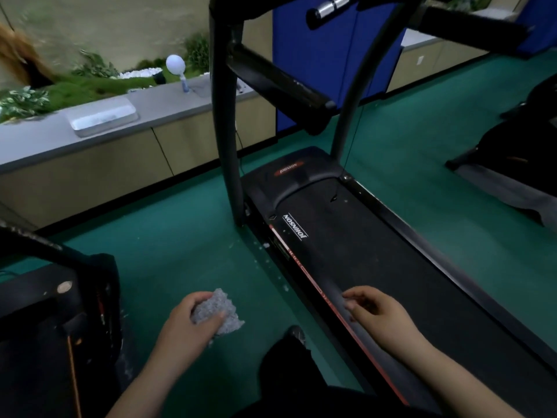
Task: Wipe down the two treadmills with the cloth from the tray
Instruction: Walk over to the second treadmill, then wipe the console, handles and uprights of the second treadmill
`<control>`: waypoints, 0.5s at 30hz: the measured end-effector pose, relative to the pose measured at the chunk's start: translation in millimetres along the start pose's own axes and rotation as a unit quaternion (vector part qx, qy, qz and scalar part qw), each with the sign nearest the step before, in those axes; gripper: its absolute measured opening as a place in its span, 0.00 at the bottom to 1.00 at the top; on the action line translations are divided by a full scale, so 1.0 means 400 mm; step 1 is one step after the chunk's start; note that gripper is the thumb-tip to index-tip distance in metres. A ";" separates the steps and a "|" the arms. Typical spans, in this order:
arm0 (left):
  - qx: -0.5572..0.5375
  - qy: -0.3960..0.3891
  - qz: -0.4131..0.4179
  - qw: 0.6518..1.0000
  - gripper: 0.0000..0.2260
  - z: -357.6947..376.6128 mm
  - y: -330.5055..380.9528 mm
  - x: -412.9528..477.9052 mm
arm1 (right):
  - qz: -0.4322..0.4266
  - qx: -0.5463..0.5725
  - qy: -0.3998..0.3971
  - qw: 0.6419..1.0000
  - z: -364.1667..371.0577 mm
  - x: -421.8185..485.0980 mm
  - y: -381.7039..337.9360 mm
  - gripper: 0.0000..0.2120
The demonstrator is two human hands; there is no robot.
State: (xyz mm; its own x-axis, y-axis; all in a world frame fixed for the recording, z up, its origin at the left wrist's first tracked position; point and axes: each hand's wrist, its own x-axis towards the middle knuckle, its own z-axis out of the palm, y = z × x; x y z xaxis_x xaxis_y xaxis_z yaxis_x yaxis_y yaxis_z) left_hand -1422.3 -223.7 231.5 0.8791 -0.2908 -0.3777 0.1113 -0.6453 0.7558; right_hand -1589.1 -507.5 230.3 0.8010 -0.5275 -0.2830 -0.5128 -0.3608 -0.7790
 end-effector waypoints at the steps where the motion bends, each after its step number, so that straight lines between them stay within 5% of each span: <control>1: -0.005 0.005 -0.001 1.000 0.14 0.002 0.018 0.046 | -0.004 -0.004 -0.001 1.000 -0.005 0.051 -0.017 0.08; 11: -0.080 0.049 0.115 0.989 0.09 -0.048 0.352 0.423 | -0.176 0.122 0.143 0.966 -0.160 0.516 -0.347 0.17; 15: -0.135 0.102 0.194 0.966 0.09 -0.074 0.512 0.498 | -0.236 0.098 0.178 0.950 -0.203 0.602 -0.458 0.06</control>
State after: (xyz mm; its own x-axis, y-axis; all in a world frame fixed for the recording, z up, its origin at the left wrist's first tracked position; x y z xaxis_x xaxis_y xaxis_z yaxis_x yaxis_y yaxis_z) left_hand -1210.7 -392.8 327.1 0.9487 -0.3114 0.0539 -0.1519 -0.2998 0.9418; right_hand -1327.3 -631.2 350.2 0.7549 -0.5817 0.3029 -0.0272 -0.4892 -0.8717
